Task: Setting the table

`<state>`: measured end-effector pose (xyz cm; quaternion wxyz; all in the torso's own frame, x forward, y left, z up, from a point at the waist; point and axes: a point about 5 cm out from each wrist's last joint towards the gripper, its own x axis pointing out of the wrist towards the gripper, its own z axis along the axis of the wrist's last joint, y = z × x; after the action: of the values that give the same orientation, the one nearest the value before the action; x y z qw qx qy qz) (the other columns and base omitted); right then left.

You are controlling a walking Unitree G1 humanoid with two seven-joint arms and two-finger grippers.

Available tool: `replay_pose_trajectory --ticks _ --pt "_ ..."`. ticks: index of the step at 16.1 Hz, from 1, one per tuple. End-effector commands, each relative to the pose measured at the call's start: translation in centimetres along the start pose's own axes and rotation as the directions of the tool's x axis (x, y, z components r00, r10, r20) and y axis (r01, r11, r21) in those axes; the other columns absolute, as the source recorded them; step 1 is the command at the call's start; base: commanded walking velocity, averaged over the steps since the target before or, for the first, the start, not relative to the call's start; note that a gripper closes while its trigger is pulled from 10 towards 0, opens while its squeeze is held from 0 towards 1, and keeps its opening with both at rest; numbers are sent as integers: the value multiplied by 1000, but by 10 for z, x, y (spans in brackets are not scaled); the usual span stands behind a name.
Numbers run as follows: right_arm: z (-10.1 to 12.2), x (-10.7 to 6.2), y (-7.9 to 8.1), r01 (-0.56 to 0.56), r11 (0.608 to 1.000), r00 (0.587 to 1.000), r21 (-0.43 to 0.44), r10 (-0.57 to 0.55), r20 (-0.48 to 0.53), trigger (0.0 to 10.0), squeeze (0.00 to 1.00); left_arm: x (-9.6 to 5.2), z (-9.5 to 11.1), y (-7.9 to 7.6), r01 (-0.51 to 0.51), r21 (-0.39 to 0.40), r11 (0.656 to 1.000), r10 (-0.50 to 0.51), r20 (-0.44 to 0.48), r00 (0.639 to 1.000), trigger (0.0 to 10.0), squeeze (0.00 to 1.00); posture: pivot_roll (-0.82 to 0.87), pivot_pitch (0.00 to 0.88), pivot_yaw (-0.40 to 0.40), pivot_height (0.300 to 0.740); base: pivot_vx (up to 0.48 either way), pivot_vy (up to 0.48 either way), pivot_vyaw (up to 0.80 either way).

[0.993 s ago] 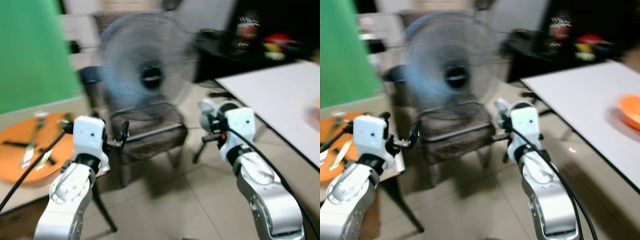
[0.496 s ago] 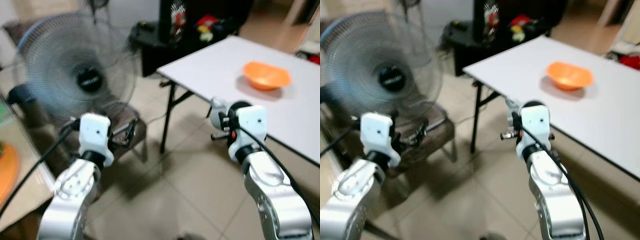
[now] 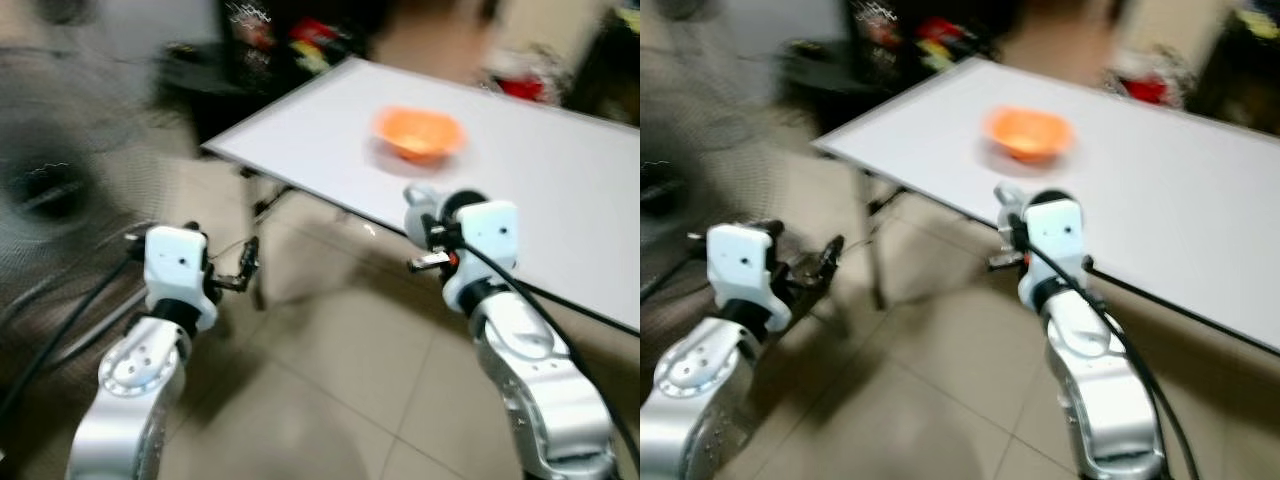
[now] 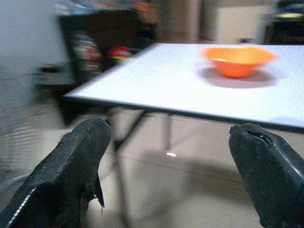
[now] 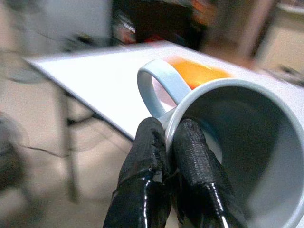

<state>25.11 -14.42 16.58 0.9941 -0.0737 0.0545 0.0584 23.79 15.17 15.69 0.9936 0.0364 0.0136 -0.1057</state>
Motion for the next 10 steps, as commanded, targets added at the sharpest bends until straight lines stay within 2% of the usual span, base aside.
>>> replay_pose_trajectory --ticks 1,2,8,10 --pt "5 2 3 -13 1000 1000 3 13 26 10000 0 -4 1 5 -12 17 1000 12 -4 1000 10000 0 16 0 -2 740 349 0 -800" --pt "3 3 3 -20 1000 1000 -16 20 18 10000 0 -6 -1 7 -26 21 999 27 -19 999 10000 0 14 0 4 740 352 0 -800" --pt "11 10 -4 -33 999 998 -9 33 46 10000 0 -5 1 7 -17 32 999 18 -17 1000 10000 0 21 0 -9 740 351 0 -800" --pt "18 14 -7 -61 998 996 -33 63 65 10000 0 -9 -2 8 -9 35 999 10 -30 999 10000 0 7 0 -9 740 347 0 -228"
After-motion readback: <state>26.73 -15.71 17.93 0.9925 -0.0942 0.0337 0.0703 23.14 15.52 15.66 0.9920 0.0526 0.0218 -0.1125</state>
